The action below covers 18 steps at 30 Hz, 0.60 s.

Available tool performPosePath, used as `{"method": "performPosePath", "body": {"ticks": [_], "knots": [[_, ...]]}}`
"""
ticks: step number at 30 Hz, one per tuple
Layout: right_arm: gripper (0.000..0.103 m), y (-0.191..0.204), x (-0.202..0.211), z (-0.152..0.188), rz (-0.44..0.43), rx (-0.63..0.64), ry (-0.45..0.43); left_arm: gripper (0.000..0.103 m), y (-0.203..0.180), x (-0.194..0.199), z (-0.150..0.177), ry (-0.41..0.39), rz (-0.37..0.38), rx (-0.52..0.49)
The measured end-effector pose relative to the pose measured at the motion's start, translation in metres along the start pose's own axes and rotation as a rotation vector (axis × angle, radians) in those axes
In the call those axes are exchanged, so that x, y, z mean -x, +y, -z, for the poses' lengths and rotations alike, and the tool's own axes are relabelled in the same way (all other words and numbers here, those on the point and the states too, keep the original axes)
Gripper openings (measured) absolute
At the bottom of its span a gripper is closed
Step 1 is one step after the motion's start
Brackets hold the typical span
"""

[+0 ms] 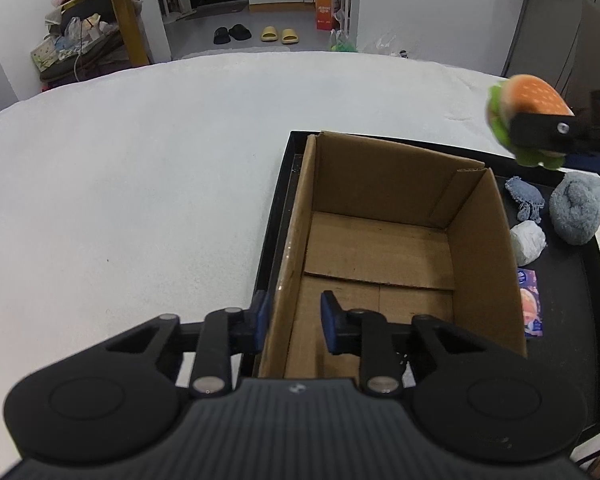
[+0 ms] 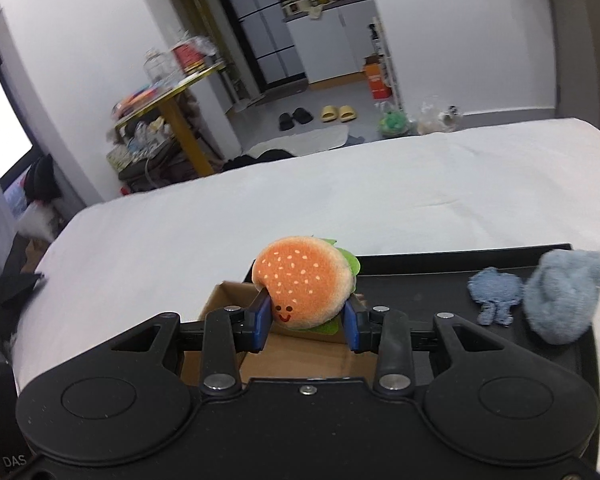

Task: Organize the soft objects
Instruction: 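Lift the plush burger with the right gripper and drop it into the box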

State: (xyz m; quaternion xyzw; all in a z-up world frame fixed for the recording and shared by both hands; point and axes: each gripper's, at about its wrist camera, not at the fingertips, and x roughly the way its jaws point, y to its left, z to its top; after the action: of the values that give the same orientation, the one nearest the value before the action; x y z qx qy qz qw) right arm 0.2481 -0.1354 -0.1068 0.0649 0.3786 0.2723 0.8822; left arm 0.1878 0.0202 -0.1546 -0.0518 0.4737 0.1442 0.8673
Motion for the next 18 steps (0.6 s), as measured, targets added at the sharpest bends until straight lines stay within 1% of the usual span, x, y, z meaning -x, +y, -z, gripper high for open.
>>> {"method": "performPosePath", "body": {"ticks": [2,4,6,9,15,18], "knots": [[0.036,0.007,-0.003,0.001,-0.014,0.012,0.004,0.018,0.002,-0.003,0.001,-0.001,-0.004,0.0],[0.036,0.011,-0.008,0.001,-0.029,0.022,0.016,0.012,0.005,-0.005,0.001,0.005,0.002,0.012],[0.036,0.014,-0.011,0.001,-0.04,0.029,0.027,0.01,0.008,-0.008,0.0,0.015,-0.002,0.024],[0.036,0.019,-0.015,0.003,-0.064,0.035,0.049,0.01,0.015,-0.011,0.0,0.025,0.011,0.062],[0.036,0.031,-0.026,0.009,-0.067,0.056,0.085,0.01,0.022,-0.01,0.002,0.025,0.034,0.109],[0.036,0.038,-0.03,0.012,-0.073,0.073,0.099,0.009,0.026,-0.01,0.002,0.03,0.032,0.125]]}}
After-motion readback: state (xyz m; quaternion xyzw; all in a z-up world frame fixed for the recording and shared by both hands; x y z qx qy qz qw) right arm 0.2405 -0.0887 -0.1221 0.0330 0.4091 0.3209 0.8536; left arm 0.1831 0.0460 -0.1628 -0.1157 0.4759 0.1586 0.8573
